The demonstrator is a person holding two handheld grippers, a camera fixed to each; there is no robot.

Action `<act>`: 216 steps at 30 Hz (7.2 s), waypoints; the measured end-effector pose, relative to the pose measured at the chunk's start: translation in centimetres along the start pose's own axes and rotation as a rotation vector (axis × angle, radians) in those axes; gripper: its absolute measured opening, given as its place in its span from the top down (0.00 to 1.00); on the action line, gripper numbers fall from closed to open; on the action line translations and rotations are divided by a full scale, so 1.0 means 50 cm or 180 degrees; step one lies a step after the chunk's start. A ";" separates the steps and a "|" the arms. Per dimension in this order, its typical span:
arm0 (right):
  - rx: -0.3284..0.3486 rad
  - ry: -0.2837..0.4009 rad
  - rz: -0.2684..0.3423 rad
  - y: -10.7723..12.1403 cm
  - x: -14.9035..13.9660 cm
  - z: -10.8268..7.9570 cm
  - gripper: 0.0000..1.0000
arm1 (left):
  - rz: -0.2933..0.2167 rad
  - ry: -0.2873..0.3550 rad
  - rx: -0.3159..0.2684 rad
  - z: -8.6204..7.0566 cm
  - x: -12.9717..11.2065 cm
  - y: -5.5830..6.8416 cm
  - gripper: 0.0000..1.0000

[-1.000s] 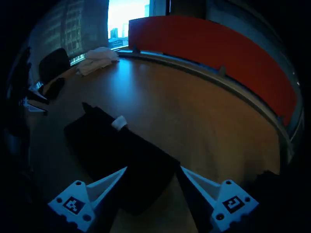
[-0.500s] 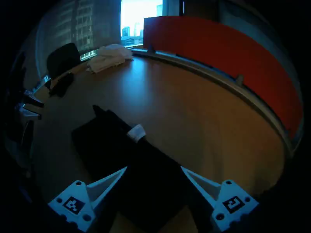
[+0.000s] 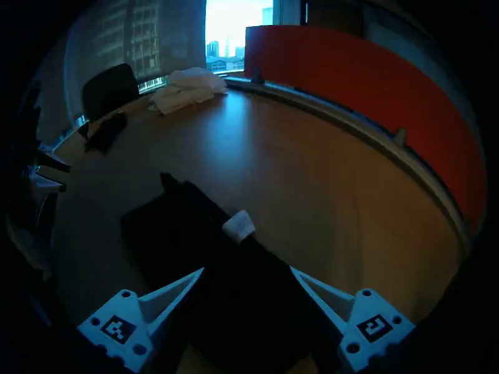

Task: Fold towel

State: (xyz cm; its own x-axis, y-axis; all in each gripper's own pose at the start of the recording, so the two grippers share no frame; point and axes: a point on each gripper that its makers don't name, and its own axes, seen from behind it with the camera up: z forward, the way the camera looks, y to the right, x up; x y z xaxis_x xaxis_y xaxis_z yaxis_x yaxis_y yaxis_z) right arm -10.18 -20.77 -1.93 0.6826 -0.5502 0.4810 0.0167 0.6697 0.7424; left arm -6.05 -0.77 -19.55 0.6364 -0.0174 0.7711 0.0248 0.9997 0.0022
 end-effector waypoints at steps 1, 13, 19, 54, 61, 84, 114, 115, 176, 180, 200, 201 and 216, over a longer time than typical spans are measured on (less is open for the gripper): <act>0.0013 -0.0001 -0.0008 -0.005 0.002 0.005 0.14 | -0.0002 -0.0002 0.0003 -0.001 -0.001 -0.001 0.05; 0.0062 -0.0069 -0.0094 -0.022 0.005 0.038 0.14 | -0.0033 -0.0012 0.0008 -0.003 -0.009 -0.008 0.05; 0.0027 -0.0098 -0.0112 -0.007 0.006 0.053 0.14 | -0.0048 -0.0030 0.0016 -0.005 -0.016 -0.011 0.05; -0.0228 -0.0038 -0.0223 0.100 0.082 0.070 0.14 | -0.0079 -0.0022 0.0069 -0.022 -0.025 -0.026 0.05; -0.0229 -0.0018 -0.0199 0.096 0.072 0.049 0.14 | -0.0067 -0.0010 0.0053 -0.021 -0.021 -0.022 0.05; -0.0287 -0.0064 0.0111 0.069 -0.068 -0.079 0.14 | 0.0016 0.0047 -0.0012 -0.024 -0.004 -0.006 0.05; -0.0050 -0.0404 0.0151 0.013 -0.230 -0.181 0.35 | 0.0080 0.0068 -0.0057 -0.024 -0.004 0.003 0.05; -0.0039 -0.0413 0.0151 0.012 -0.232 -0.182 0.38 | 0.0081 0.0068 -0.0055 -0.024 -0.004 0.003 0.05; -0.0146 -0.0258 0.0071 0.071 -0.195 -0.260 0.97 | 0.0092 0.0079 -0.0078 -0.027 -0.001 0.013 0.05; -0.0143 -0.0157 -0.0016 0.068 -0.152 -0.261 0.97 | 0.0083 0.0087 -0.0079 -0.027 0.000 0.012 0.05; 0.0057 0.0256 -0.0522 0.009 0.055 -0.251 0.97 | 0.0060 0.0110 -0.0081 -0.034 -0.001 0.009 0.05; 0.0068 0.0258 -0.0536 0.006 0.058 -0.250 0.97 | 0.0059 0.0111 -0.0081 -0.034 -0.001 0.009 0.05; 0.0414 0.0236 -0.0848 -0.080 0.116 -0.176 0.97 | -0.0031 0.0152 -0.0048 -0.052 -0.005 -0.001 0.05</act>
State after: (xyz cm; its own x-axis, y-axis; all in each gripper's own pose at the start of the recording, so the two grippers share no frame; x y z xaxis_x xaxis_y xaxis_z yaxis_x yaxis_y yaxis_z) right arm 0.12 -22.25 -6.23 0.7183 -0.6568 0.2296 0.1117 0.4346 0.8937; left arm -4.20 -0.88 -21.42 0.6722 -0.0283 0.7398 0.0425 0.9991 -0.0004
